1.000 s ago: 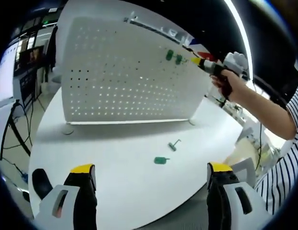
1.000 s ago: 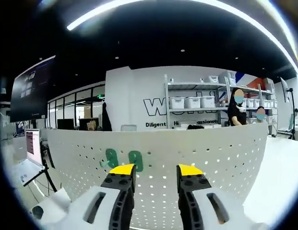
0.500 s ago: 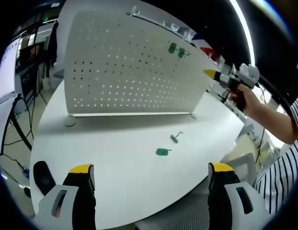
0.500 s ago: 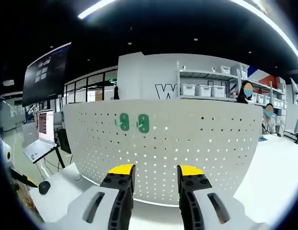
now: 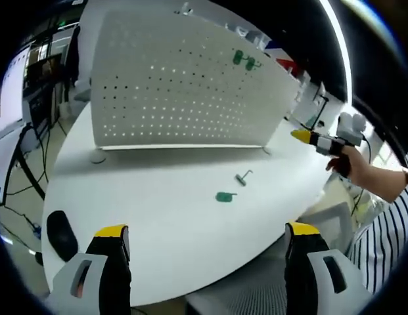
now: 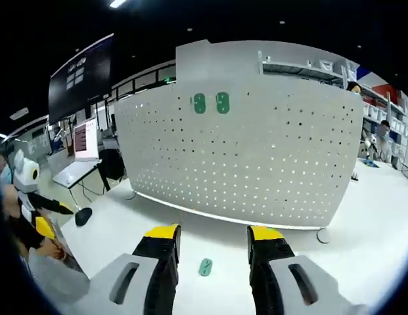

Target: Insert the hook assembly into the mounting plate slot until the hook locks in place.

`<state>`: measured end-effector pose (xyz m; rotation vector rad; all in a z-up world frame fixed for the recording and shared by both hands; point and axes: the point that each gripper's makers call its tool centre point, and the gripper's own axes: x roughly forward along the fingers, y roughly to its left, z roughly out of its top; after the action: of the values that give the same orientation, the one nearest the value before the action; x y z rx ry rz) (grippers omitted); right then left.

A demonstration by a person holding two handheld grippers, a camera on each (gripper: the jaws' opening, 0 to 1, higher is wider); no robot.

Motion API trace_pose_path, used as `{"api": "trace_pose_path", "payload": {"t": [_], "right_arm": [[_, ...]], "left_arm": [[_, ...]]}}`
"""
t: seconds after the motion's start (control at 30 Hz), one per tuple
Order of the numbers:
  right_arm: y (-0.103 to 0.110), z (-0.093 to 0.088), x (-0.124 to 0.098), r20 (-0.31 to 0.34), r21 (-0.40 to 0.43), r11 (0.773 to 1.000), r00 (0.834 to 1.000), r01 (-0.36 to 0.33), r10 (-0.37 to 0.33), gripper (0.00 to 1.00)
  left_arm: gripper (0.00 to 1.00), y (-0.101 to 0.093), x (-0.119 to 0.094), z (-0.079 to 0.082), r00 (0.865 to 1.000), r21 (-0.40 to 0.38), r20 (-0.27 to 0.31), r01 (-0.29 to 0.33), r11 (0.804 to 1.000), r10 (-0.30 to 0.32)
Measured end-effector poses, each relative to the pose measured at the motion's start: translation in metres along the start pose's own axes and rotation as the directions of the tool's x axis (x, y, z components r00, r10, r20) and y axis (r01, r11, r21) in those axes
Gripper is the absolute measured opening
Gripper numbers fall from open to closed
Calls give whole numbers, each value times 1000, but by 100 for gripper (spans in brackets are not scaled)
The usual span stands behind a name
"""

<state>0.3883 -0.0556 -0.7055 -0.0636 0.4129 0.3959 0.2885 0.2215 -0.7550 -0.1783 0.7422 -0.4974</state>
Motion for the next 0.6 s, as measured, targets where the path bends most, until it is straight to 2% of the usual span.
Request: {"api": "trace_pose_path", "payload": {"t": [0.33, 0.43, 0.6], "right_arm": [[23, -44, -18, -95, 38, 999, 995, -39, 43, 39], [37, -60, -22, -137, 86, 994, 987, -69, 80, 40], [52, -73, -27, -164, 104, 991, 981, -87, 103, 40]], "left_arm": [[99, -2, 0, -3, 1000, 0, -9, -2, 1000, 2], [99, -1, -1, -4, 1000, 8, -14, -8, 1000, 8], [99, -2, -2, -6, 1000, 11, -19, -9, 1000, 10]]}}
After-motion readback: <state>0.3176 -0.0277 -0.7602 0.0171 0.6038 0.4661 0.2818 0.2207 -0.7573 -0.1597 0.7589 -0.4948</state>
